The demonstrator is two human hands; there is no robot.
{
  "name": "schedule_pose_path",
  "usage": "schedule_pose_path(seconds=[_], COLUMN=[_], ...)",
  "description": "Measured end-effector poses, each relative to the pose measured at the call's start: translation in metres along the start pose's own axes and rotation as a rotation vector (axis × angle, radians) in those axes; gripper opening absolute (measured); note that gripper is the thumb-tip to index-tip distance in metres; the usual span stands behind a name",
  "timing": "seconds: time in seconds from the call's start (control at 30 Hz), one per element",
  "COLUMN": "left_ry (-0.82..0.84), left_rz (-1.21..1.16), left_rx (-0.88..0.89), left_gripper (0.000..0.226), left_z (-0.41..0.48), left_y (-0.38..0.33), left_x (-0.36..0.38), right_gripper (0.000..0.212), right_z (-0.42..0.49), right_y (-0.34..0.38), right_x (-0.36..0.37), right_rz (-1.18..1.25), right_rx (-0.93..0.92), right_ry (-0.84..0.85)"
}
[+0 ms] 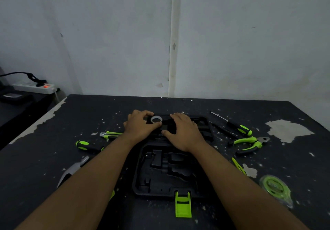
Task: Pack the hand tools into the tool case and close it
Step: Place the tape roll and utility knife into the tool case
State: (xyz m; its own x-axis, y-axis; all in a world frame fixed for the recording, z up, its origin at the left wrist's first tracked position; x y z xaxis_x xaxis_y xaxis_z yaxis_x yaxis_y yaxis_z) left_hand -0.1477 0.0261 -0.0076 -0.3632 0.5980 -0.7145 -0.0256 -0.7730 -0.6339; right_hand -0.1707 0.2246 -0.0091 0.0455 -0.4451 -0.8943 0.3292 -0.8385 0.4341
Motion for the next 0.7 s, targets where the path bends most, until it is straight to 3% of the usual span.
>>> schedule_pose_path(seconds=[0.1, 0.33, 0.7], left_ry=[-0.038, -0.015, 0.018], left_rz=[0.043, 0.032, 0.055], left_rx=[0.045, 0.093, 0.109], left_gripper=[0.049, 0.053, 0.048], left_z=[-0.003, 0.003, 0.005], left_y=[-0.003, 0.002, 0.005], left_x=[-0.009, -0.019, -0.017], right_gripper=[0.080, 0.039, 0.026], right_z=[0.000, 0.027, 0.035], right_y=[0.002, 0.013, 0.018], right_x=[-0.004, -0.030, -0.018], right_rz=[-0.002, -0.006, 0.113], right_rx=[0.002, 0.016, 0.064], right_ry=[-0.010, -0.088, -0.096])
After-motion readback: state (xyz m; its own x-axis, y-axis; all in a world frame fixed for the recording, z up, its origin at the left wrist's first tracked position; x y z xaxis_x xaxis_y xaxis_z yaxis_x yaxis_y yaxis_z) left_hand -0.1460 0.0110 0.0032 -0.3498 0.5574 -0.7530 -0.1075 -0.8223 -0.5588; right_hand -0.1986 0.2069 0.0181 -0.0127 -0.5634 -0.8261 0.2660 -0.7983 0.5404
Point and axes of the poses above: each hand's wrist, its own z-axis towards the middle knuckle, its own x-axis out of the palm, y = z × x, the point moved 9 cm from there along z, towards the middle knuckle, and after that the axes turned 9 degrees about x, right-handed, at the moved point
